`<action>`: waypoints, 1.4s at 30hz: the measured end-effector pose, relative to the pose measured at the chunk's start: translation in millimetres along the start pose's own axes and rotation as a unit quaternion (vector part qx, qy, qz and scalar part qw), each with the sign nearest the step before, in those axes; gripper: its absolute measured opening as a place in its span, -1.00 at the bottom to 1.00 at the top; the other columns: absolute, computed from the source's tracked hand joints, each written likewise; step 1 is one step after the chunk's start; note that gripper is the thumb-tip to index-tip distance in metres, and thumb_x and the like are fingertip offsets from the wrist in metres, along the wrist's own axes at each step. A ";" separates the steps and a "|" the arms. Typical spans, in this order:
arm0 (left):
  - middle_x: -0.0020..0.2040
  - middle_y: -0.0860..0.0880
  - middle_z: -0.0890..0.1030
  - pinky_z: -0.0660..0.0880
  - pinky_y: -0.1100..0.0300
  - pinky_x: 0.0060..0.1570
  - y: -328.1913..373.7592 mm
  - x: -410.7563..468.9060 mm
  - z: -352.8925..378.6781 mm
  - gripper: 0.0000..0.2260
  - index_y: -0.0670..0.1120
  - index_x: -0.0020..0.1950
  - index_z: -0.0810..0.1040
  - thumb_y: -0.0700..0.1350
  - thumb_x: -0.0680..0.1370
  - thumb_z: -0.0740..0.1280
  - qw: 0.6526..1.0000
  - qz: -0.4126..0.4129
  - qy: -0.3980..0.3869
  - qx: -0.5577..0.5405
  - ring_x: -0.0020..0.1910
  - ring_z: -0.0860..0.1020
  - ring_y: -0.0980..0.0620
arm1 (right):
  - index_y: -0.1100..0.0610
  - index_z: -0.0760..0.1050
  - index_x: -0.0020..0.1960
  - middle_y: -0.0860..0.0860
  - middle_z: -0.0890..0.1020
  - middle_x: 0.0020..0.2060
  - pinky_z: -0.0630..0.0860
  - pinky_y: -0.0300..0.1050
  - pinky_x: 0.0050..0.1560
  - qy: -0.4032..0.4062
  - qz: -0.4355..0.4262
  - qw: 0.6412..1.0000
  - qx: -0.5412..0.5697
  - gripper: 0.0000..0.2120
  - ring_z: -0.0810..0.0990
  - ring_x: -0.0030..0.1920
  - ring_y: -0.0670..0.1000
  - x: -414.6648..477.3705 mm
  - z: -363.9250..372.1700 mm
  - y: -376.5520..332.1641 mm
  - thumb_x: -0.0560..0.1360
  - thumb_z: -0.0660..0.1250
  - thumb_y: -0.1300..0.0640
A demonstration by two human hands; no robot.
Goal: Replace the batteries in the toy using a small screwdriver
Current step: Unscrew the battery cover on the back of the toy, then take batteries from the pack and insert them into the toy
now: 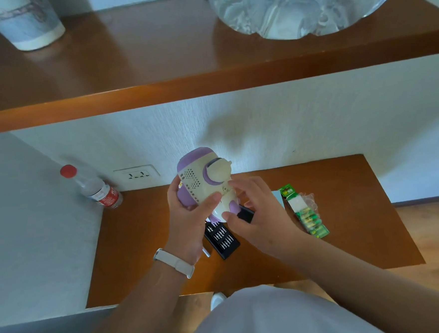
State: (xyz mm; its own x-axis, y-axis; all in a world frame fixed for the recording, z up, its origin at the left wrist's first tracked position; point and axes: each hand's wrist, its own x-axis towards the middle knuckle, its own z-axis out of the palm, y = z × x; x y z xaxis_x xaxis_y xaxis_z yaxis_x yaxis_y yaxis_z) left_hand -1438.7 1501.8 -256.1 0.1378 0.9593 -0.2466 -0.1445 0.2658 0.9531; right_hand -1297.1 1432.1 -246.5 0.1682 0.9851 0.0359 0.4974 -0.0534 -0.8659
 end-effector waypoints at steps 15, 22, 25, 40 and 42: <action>0.12 -0.01 0.53 0.62 0.24 -0.12 8.1 -3.6 -6.3 -0.26 0.05 0.49 0.27 -0.29 0.43 0.53 0.999 0.011 0.035 -0.011 0.13 0.56 0.00 | -0.03 0.44 0.25 -0.12 0.41 0.09 0.46 -0.36 -0.03 -0.018 -0.042 0.998 -0.045 -0.68 0.50 -0.01 -0.11 17.2 7.2 -10.3 0.53 0.39 0.00; 0.09 -0.02 0.54 0.61 0.29 -0.21 4.5 -6.0 -21.8 -0.26 0.02 0.49 0.27 -0.34 0.43 0.52 0.999 -0.008 0.043 -0.008 0.08 0.57 0.02 | -0.12 0.33 0.03 -0.19 0.43 -0.06 0.41 -0.36 -0.19 -0.058 -0.021 0.997 -0.055 -0.79 0.48 -0.14 -0.17 17.7 18.9 -17.9 0.54 0.37 0.04; 0.12 -0.04 0.54 0.62 0.27 -0.18 0.6 -6.7 -32.6 -0.29 0.03 0.46 0.30 -0.34 0.42 0.52 0.999 -0.014 0.039 -0.018 0.12 0.56 -0.02 | -0.15 0.30 0.02 -0.20 0.43 -0.08 0.43 -0.34 -0.20 -0.057 -0.009 0.997 -0.044 -0.74 0.50 -0.14 -0.15 15.0 26.9 -21.7 0.52 0.39 0.04; 0.24 -0.10 0.59 0.65 0.01 0.01 -19.4 11.8 -116.5 -0.34 0.04 0.43 0.38 -0.26 0.42 0.55 0.995 -0.062 0.007 -0.078 0.25 0.59 -0.11 | -0.10 0.59 -0.01 -0.16 0.68 -0.14 0.50 -0.36 -0.24 0.034 0.219 0.962 0.157 -0.92 0.65 -0.06 -0.11 10.6 96.8 -38.7 0.59 0.34 0.05; 0.25 -0.10 0.59 0.65 -0.02 0.02 -21.8 16.8 -132.2 -0.30 0.03 0.43 0.38 -0.23 0.37 0.59 0.995 -0.060 0.000 -0.081 0.26 0.58 -0.12 | -0.10 0.63 -0.01 -0.16 0.68 -0.13 0.49 -0.30 -0.18 0.032 0.220 0.964 0.146 -0.90 0.64 -0.06 -0.10 13.5 106.9 -38.9 0.59 0.33 0.05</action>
State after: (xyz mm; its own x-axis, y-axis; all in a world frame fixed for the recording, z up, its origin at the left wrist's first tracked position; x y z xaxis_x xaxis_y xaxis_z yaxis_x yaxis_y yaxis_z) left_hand -1562.8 1524.7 -304.2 0.1634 0.9201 -0.3560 -0.2832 0.3894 0.8765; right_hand -1405.1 1464.9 -265.7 0.3653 0.8646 -0.3451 0.1069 -0.4073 -0.9070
